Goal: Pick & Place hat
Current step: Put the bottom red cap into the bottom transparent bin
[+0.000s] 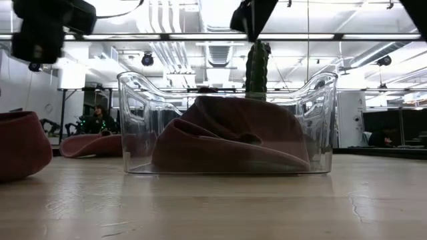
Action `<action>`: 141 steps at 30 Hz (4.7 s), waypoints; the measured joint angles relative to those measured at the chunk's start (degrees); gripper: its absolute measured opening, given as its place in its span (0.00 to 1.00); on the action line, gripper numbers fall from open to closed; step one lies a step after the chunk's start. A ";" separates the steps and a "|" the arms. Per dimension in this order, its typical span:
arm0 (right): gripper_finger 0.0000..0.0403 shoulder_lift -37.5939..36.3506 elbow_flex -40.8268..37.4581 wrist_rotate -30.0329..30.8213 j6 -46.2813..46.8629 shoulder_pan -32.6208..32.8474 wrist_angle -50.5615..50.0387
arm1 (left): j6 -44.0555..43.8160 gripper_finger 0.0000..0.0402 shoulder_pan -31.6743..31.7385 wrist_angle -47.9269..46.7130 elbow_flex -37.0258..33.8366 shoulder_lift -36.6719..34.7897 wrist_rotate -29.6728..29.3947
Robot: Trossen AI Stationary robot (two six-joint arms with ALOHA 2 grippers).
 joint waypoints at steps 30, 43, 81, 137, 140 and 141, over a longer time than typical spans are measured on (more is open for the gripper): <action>0.20 -65.81 -73.43 2.09 18.61 -0.09 64.07 | -32.47 0.16 -30.39 -23.45 25.57 19.54 -14.14; 0.19 -71.20 -81.64 1.59 22.34 -0.09 71.56 | -46.57 0.16 -33.93 -23.12 27.93 30.42 -4.72; 0.18 -70.58 -81.66 -3.47 22.03 -0.09 71.30 | -57.79 0.16 -40.29 -22.43 27.21 37.78 -2.99; 0.17 -70.51 -81.64 -3.50 17.73 -0.09 70.48 | -60.55 0.55 -41.74 -20.10 22.94 40.88 -9.86; 0.16 -70.51 -81.64 -3.50 17.73 -0.08 70.49 | -63.86 0.55 -42.58 -19.23 20.55 41.62 -5.44; 0.16 -70.51 -81.64 -3.50 17.75 -0.08 70.47 | -65.12 0.55 -42.89 -18.14 19.82 41.65 -4.35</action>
